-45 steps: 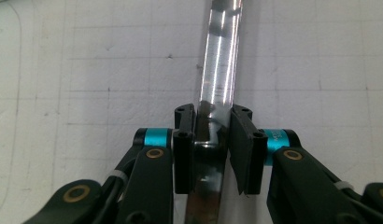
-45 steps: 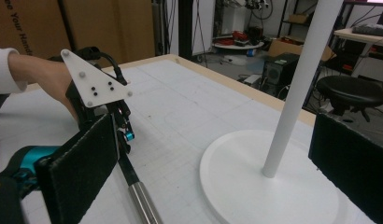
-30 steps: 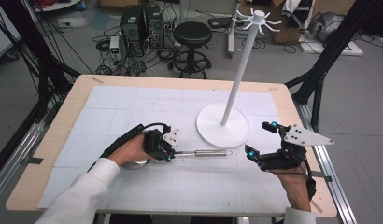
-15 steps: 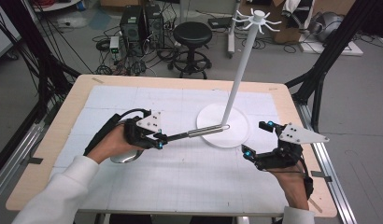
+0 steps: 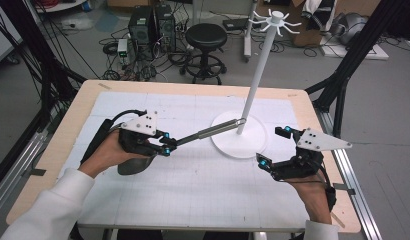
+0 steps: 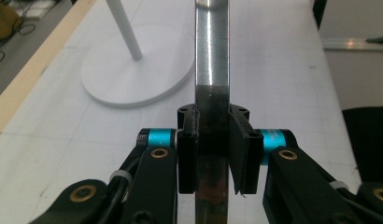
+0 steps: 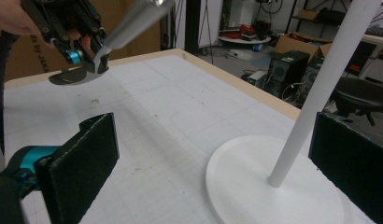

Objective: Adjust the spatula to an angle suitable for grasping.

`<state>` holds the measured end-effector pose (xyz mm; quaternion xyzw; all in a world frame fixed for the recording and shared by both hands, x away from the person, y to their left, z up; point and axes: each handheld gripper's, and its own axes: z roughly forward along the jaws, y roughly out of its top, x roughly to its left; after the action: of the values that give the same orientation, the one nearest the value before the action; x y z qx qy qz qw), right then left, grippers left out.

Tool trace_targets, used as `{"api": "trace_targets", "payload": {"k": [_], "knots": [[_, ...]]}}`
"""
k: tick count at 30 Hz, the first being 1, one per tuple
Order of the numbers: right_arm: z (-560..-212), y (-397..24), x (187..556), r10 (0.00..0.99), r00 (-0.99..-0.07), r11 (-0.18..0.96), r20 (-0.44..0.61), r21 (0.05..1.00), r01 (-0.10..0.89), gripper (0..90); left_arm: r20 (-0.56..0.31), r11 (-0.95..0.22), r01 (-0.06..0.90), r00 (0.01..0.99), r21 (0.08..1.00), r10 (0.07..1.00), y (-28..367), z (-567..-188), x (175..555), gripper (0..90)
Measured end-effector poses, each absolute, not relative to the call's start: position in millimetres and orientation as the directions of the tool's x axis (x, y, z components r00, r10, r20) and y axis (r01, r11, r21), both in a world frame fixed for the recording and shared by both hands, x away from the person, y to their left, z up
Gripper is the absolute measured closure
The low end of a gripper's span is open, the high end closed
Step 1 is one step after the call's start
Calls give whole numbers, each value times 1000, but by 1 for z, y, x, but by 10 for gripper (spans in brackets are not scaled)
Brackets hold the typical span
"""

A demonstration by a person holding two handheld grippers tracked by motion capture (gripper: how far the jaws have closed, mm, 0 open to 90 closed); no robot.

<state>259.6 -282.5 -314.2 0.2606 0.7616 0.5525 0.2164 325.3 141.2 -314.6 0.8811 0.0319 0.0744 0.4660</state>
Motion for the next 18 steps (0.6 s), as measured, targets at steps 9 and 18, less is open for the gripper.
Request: {"api": "trace_targets", "payload": {"k": [9,18], "knots": [[-299,-276,260,633,-771,281,-68,949,146,10,89,-452,-11,984,892,153,153,-302,319,747],[-296,-270,262,621,-780,280,-72,951,135,10,76,-376,1,979,927,190,165,-295,315,748]]}}
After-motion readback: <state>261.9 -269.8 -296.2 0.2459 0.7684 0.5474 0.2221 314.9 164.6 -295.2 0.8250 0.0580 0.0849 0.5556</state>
